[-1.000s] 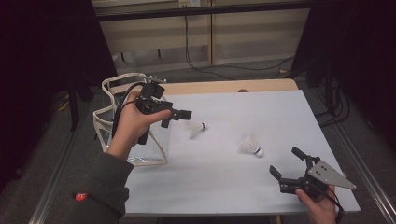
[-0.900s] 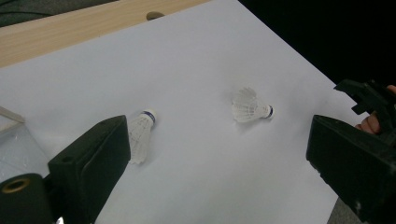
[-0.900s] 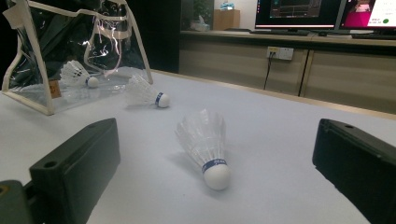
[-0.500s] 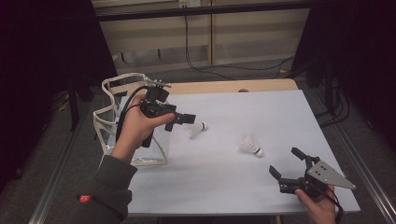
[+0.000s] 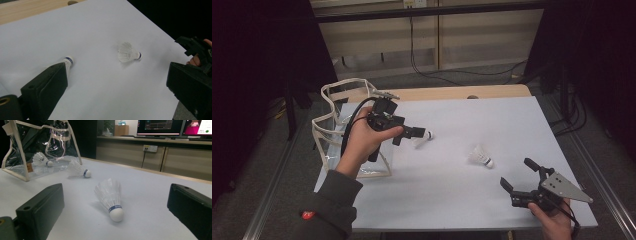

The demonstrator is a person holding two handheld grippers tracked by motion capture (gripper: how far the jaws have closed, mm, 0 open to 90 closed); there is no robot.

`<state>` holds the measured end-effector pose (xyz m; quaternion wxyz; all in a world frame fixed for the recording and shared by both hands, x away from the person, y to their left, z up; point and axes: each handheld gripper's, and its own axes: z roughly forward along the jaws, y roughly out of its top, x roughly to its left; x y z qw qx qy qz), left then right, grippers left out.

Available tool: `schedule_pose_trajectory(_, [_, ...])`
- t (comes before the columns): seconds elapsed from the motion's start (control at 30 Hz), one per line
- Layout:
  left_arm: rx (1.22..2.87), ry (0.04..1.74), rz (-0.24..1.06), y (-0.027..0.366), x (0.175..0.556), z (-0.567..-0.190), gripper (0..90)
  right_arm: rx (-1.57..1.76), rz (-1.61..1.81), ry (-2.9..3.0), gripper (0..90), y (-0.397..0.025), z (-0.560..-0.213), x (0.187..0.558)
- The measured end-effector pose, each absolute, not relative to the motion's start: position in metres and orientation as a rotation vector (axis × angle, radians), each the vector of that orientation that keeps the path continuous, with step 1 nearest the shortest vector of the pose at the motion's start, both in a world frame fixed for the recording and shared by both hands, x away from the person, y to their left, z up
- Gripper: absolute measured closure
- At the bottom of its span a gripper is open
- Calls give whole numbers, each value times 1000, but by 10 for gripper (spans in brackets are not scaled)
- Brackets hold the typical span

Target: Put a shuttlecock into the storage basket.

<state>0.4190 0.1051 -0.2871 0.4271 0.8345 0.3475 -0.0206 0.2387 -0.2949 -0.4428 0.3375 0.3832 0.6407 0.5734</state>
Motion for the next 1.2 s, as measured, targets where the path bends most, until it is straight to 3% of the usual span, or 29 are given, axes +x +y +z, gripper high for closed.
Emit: schedule_pose_trajectory(1.2, [2146,794,-95,79,408,-322,30,997,1497,1671,13,-295,-443,239])
